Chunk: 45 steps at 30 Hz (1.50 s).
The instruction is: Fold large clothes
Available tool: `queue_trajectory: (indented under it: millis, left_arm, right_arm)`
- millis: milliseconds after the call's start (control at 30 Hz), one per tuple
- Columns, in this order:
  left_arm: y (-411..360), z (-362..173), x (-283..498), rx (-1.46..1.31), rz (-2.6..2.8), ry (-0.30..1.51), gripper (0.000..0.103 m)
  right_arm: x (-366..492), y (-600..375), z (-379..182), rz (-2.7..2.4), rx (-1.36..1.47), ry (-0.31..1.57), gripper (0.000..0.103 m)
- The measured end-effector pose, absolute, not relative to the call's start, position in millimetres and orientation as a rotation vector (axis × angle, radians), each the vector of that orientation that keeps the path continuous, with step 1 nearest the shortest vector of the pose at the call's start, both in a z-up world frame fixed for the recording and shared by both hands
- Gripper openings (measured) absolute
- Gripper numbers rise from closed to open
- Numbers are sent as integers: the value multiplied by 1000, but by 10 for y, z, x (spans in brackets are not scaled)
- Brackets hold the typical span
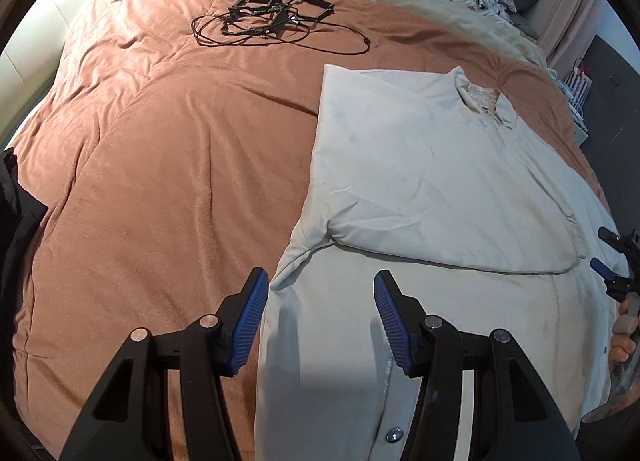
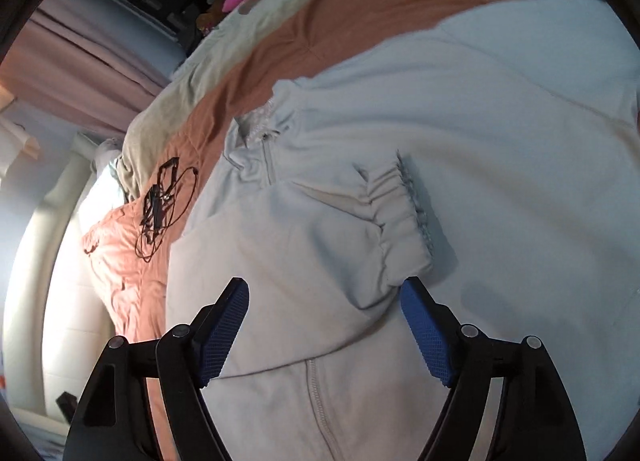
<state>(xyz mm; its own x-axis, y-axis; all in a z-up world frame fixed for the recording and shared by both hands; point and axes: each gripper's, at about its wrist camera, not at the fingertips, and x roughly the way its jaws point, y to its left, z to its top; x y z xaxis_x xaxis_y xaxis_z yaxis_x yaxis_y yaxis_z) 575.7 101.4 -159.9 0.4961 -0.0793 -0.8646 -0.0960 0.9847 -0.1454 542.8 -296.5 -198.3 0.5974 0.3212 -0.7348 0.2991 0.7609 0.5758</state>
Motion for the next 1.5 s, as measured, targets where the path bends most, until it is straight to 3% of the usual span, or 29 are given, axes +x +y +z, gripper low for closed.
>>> queue_trajectory:
  millis: [133,200,300,333,367,467,800,833,900,967,1033,1233,1433,1500]
  left_arm:
    - [1018,-1723,5876,-165,29,1076,56]
    - [1028,-1795,5946,-156,37,1085,56]
    - [1049,-1909,6059,-139,57,1104,56]
    - [1059,-1947,6096,-138,61,1110,51]
    - [1063,-2006,6147,-135,64,1125,40]
    - [1037,-2155,6246,-112,72,1164,36]
    - [926,-2163,6265,-40,138,1158,35]
    - [897,-2138,6258,-29,147,1158,35]
    - [853,-2047,6210,-26,145,1141,35]
    - [831,-1934,6152,-59,121,1126,35]
    - [781,-1845,6107,-81,103,1116,35]
    - [541,-1591,6012,-93,63,1084,36]
    - [262,-1479,5958,-128,21,1049,66]
    - [151,-1471,5974,-115,15,1048,71]
  right_arm:
    - [5501,-2965,-2283,-11,742,1049,78]
    - [5527,-2994,-2405,17,810,1055,70]
    - [5622,-2992,-2527,34,832,1072,37]
    - [5651,-3003,-2547,32,841,1068,22]
    - [5652,-3045,-2557,33,853,1055,15]
    - [5675,-3120,-2497,29,853,1009,10]
    - [5719,-3132,-2501,-9,772,1076,10]
    - [5720,-3135,-2510,-15,763,1093,13]
    - [5707,-3186,-2503,-17,757,1109,29]
    - [5637,-3307,-2431,-9,768,1081,52]
    - [5554,-3454,-2320,-8,762,1029,57]
    - [5294,-4061,-2086,-82,735,930,57]
    - [5023,-4824,-2097,-173,848,853,57]
    - [4910,-5058,-2100,-211,888,813,57]
